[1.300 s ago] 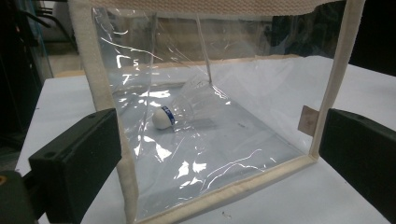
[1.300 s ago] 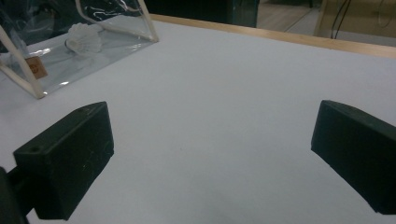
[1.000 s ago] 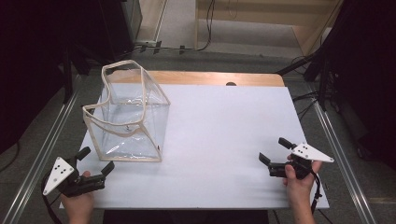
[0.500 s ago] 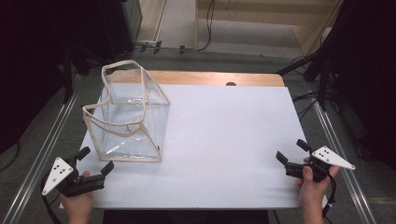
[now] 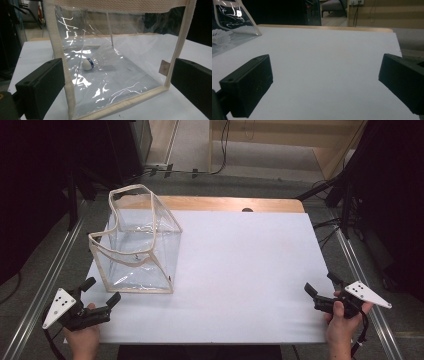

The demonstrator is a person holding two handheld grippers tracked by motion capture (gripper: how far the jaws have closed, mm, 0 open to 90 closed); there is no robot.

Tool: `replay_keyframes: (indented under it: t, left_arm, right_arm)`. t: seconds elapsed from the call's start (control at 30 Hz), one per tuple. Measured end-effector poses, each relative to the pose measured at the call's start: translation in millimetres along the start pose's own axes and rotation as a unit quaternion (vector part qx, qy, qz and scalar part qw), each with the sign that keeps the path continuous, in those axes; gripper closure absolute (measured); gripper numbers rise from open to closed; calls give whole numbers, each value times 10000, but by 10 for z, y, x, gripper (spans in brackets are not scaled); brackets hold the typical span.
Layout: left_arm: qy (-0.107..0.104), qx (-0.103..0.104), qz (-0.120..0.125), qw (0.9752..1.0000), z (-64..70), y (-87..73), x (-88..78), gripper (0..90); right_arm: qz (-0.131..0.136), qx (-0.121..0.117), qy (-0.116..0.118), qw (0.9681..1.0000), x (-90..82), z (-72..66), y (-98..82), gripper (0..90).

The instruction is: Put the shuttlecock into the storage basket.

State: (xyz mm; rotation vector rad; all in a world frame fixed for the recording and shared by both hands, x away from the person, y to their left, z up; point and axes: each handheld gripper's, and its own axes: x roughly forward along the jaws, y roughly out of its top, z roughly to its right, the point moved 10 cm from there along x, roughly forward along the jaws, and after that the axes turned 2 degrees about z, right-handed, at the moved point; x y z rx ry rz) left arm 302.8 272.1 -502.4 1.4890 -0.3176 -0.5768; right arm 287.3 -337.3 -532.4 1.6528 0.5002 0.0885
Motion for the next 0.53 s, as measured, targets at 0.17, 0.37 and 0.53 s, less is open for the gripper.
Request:
replay_keyframes:
  t: [0.17,0.37,0.53]
  left_arm:
    - [-18,-4,10,10000,5,2,-9,0]
    - [-17,-6,20,10000,0,4,-11,0]
    - [-20,3,12,10000,4,3,-9,0]
  right_arm:
    - [-16,-27,-120,9999,-40,81,-27,0]
    - [30,39,-56,10000,-30,71,-22,0]
    - [34,36,-174,9998,-19,94,-26,0]
